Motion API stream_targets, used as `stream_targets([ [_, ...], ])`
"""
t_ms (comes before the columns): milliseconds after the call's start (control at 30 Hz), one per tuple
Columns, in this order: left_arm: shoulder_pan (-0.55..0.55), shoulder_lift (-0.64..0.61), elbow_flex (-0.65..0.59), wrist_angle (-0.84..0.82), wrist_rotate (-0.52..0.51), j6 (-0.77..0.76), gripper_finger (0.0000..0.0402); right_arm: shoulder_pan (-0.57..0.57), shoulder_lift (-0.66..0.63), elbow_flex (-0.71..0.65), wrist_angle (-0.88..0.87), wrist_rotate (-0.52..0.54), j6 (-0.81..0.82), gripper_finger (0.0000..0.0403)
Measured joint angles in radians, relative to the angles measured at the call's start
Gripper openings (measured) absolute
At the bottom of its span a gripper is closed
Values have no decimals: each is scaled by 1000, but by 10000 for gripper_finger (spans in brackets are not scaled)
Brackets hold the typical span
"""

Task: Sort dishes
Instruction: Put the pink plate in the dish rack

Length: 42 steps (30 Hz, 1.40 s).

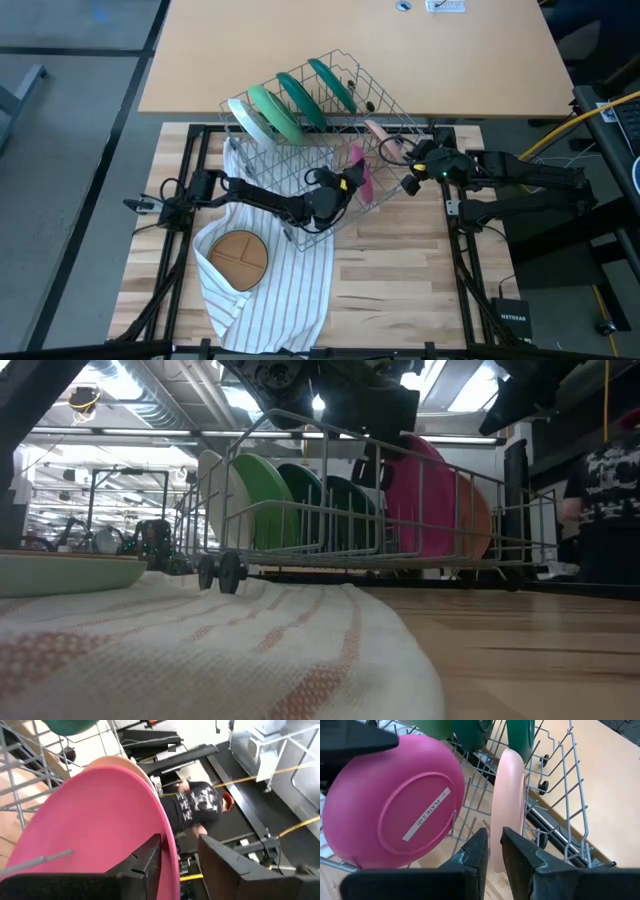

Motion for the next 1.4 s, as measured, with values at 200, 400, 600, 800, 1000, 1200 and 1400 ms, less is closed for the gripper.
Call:
stream_targets([
  [200, 28, 0, 0, 1, -27, -147, 117, 0, 0, 0, 0, 0, 0, 62],
  [400, 61, 0, 0, 5, -28, -181, 117, 0, 0, 0, 1, 0, 0, 62],
  [600, 90, 0, 0, 6, -33, -209, 117, 0, 0, 0, 0, 0, 0, 62],
  [800, 105, 0, 0, 7, -50, -207, 117, 0, 0, 0, 1, 0, 0, 62],
  [1000, 106, 0, 0, 7, -109, -201, 117, 0, 0, 0, 0, 0, 0, 62],
  [1200, 92, 0, 0, 6, -127, -130, 117, 0, 0, 0, 0, 0, 0, 62],
  [1400, 69, -1, 0, 6, -151, -61, 117, 0, 0, 0, -2, -11, 0, 62],
])
